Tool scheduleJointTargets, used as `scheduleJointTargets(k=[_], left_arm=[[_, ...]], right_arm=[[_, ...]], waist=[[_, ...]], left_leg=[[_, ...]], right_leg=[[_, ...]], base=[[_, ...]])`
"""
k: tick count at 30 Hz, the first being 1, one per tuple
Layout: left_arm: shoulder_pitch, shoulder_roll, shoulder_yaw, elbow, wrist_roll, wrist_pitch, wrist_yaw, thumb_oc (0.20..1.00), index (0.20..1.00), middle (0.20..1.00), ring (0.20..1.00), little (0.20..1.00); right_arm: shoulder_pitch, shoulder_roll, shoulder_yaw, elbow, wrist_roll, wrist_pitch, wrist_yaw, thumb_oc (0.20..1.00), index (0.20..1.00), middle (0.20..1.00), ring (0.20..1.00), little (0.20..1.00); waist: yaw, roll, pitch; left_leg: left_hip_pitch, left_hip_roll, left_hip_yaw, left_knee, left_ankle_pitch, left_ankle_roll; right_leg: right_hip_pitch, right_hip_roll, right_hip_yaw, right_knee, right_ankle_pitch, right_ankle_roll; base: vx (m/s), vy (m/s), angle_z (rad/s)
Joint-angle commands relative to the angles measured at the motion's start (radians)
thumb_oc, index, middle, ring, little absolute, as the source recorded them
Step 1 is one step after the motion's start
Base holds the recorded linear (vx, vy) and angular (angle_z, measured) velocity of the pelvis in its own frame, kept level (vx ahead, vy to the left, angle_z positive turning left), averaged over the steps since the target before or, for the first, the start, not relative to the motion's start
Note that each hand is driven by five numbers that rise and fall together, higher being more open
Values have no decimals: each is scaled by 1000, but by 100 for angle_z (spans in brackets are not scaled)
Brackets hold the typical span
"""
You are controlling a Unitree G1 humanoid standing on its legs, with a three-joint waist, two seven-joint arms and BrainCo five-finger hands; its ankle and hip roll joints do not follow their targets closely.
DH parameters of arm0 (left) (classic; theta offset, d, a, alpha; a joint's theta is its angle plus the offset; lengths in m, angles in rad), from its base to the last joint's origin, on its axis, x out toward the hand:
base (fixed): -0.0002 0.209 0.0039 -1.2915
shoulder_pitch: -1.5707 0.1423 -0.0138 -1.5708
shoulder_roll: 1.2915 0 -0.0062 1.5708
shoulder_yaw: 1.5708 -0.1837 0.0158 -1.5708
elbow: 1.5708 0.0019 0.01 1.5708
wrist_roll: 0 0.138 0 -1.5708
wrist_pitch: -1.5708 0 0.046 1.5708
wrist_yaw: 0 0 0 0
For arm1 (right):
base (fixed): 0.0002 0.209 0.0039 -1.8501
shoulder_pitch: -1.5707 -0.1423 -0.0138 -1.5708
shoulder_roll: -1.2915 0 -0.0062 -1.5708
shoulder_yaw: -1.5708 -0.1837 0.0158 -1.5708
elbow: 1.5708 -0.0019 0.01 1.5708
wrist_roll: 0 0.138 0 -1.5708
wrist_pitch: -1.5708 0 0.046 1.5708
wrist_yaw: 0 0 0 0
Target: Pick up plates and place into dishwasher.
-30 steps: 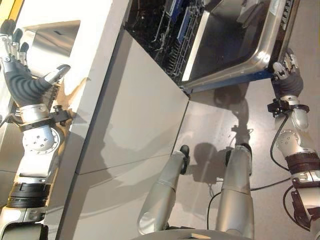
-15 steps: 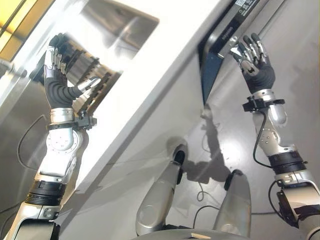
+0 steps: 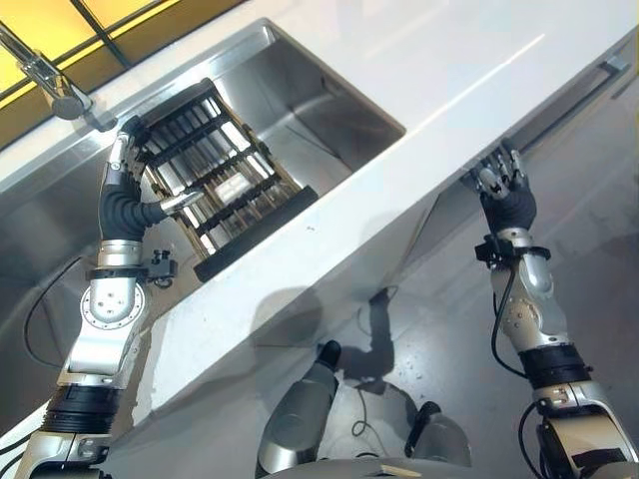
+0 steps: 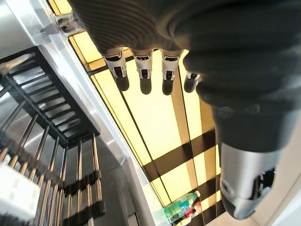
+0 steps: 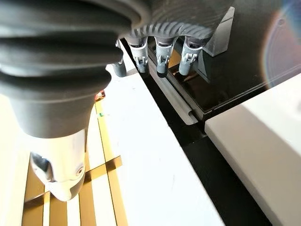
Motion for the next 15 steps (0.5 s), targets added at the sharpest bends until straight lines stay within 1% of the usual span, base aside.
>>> scheduleJointTargets(k=[1,4,6,8,12,13,15], left_arm=[[32,61,32,-58,4,-15,-29,1000,1000,1000,1000,1000],[42,54,36,-68,3,-6,-48,1000,1000,1000,1000,1000],[49,42,36,-72,8,-1,-53,1000,1000,1000,1000,1000],[58,31,40,-78,16,2,-54,1000,1000,1000,1000,1000],[101,8,59,-90,21,-5,-58,1000,1000,1000,1000,1000],[110,2,66,-92,23,-3,-54,1000,1000,1000,1000,1000],[127,-2,76,-90,11,-14,-52,1000,1000,1000,1000,1000]], right_arm=[[-69,60,64,-163,-115,-68,62,1000,1000,1000,1000,1000],[-4,64,57,-178,-139,-46,24,1000,1000,1000,1000,1000],[53,65,54,-193,-152,-39,-2,1000,1000,1000,1000,1000],[104,71,49,-206,-155,-16,-36,1000,1000,1000,1000,1000],[212,87,36,-230,-184,31,-85,1000,1000,1000,1000,1000],[247,95,33,-239,-185,46,-97,1000,1000,1000,1000,1000],[282,103,30,-251,-217,72,-129,1000,1000,1000,1000,1000]], waist=[[47,-112,-159],[26,-116,-191],[5,-117,-212],[-14,-117,-228],[-53,-106,-261],[-70,-103,-271],[-86,-98,-281]], left_leg=[[1,29,28,-7,-38,41],[61,57,33,-84,-17,37],[107,77,39,-143,1,35],[135,91,41,-178,15,34],[196,124,52,-241,38,26],[214,132,57,-258,44,23],[233,142,61,-282,56,17]], right_leg=[[61,-86,48,-173,190,9],[99,-59,57,-202,173,12],[120,-38,62,-218,158,12],[130,-16,70,-223,142,10],[150,31,89,-222,111,-15],[155,53,98,-217,97,-27],[165,80,103,-214,83,-43]], base=[[-23,-95,2],[-60,-73,9],[-123,-71,2],[-125,-74,-4],[-132,-68,1],[-172,-89,8],[-195,-114,4]])
